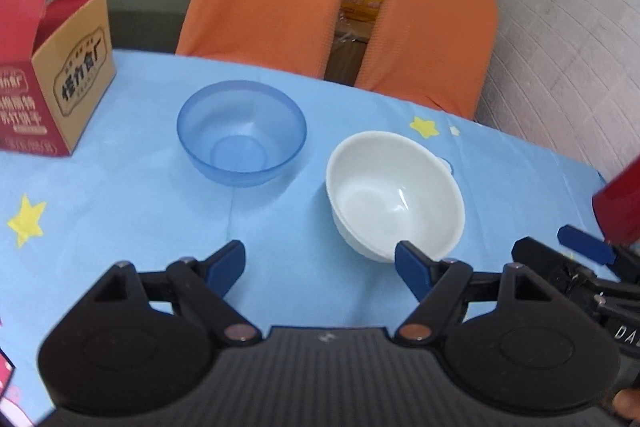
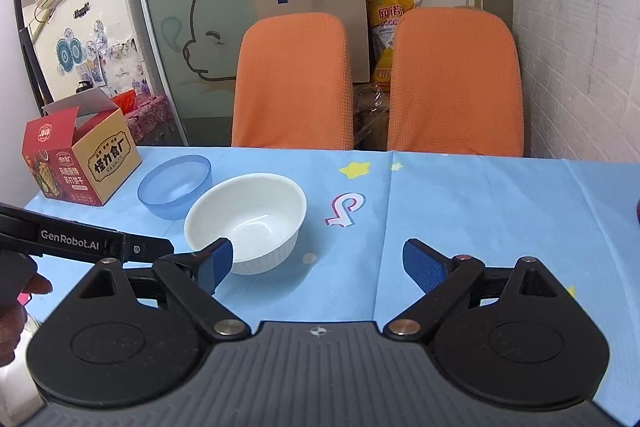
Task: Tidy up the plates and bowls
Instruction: 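Move both grippers to the rim of the white ceramic bowl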
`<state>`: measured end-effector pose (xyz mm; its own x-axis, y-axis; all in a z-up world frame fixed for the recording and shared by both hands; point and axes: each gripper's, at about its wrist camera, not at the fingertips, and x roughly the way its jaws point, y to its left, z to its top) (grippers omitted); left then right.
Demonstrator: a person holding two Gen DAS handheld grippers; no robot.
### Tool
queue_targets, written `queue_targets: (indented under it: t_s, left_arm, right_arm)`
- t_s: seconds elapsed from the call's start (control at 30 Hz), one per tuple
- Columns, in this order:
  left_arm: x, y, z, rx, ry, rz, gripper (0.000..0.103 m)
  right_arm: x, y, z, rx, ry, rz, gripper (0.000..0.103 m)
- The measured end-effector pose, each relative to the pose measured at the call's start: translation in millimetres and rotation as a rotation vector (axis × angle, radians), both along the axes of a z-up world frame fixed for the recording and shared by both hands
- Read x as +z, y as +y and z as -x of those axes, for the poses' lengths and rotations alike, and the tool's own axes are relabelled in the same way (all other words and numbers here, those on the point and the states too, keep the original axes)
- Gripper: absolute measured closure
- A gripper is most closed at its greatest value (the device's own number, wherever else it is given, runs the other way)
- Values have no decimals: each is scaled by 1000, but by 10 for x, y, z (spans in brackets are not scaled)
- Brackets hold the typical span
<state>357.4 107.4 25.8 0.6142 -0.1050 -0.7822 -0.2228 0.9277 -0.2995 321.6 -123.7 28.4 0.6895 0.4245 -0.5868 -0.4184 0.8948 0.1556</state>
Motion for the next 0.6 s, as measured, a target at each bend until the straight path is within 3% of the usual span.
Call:
queue_targets:
  t_s: [0.1, 0.17, 0.33, 0.6]
  left_arm:
    - [-93, 113, -230, 97, 67, 150, 26]
    - [-115, 107, -316, 122, 72, 186, 26]
    - [-156, 89, -431, 170, 62, 161, 26]
    - [-331, 21, -568, 160, 95, 114, 30]
  right_arm:
    - [-71, 44, -291, -25, 48, -34, 0]
    - [-133, 124, -480, -34, 74, -23, 0]
    - [-301, 315, -746, 0, 130, 25, 0]
    - [-444, 502, -784, 74, 151, 74, 0]
